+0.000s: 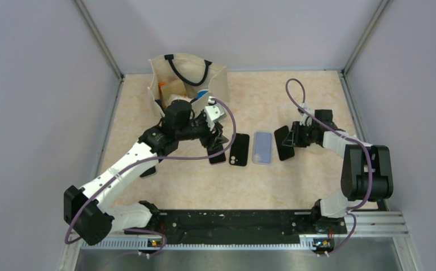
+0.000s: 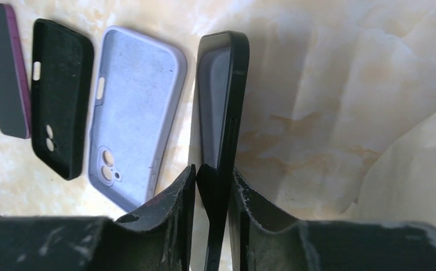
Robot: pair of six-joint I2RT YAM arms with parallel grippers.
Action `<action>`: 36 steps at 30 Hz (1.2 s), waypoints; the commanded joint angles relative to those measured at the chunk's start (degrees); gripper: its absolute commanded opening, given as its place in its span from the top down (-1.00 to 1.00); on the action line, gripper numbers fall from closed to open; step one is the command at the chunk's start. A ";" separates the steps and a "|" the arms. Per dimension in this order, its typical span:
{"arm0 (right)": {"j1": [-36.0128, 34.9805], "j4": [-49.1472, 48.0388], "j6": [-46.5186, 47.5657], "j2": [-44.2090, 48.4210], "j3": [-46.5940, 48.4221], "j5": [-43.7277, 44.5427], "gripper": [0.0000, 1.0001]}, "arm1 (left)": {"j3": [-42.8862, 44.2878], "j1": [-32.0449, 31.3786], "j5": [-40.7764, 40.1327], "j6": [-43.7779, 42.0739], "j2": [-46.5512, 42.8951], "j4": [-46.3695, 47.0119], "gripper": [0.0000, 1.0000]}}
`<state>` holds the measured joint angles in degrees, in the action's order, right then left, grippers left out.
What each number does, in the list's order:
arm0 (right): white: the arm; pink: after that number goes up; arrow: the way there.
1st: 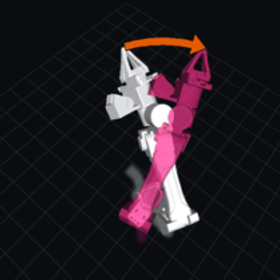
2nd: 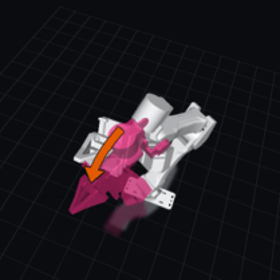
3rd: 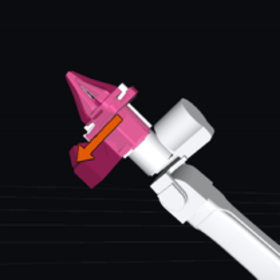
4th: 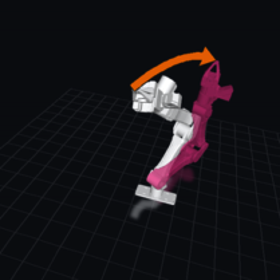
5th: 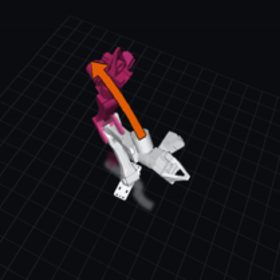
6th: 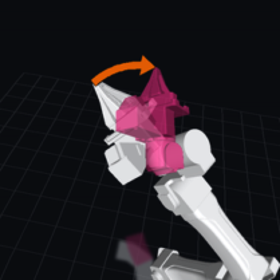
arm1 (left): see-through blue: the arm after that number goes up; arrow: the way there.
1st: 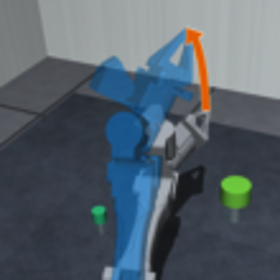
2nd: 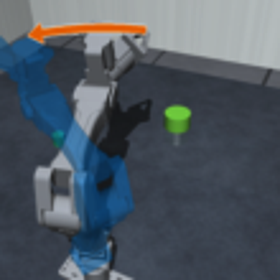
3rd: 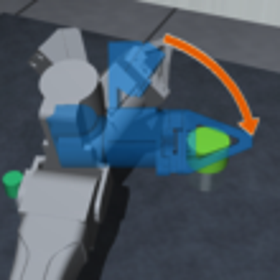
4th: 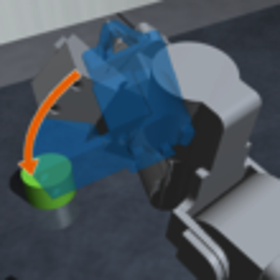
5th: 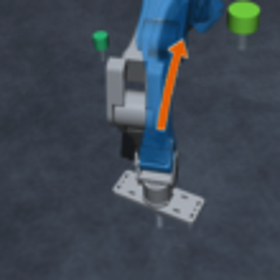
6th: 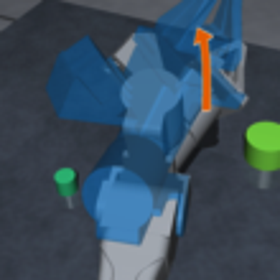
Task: Take the phone out of the phone case
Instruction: Place the phone at the center of the board.
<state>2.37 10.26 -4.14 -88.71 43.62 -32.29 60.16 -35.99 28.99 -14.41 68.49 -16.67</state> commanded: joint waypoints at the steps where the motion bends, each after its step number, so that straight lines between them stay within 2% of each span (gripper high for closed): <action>1: -1.04 1.83 1.38 -0.68 1.77 4.41 0.46 | 0.97 0.17 0.98 1.03 -0.08 2.44 -0.20; 12: -4.37 3.31 3.78 1.26 2.18 9.22 0.19 | 0.39 0.19 1.06 0.81 -1.07 2.38 -0.21; 21: -5.56 3.54 5.27 4.06 1.82 11.74 0.16 | 0.16 0.19 -0.02 -0.07 -1.71 2.02 -0.21; 36: -6.83 3.46 7.06 7.92 1.96 12.81 0.08 | -0.73 0.22 -9.40 -4.90 -4.51 -1.39 -0.22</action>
<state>-3.68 14.59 1.61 -84.23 44.01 -19.62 60.14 -35.99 23.77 -16.97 66.41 -17.67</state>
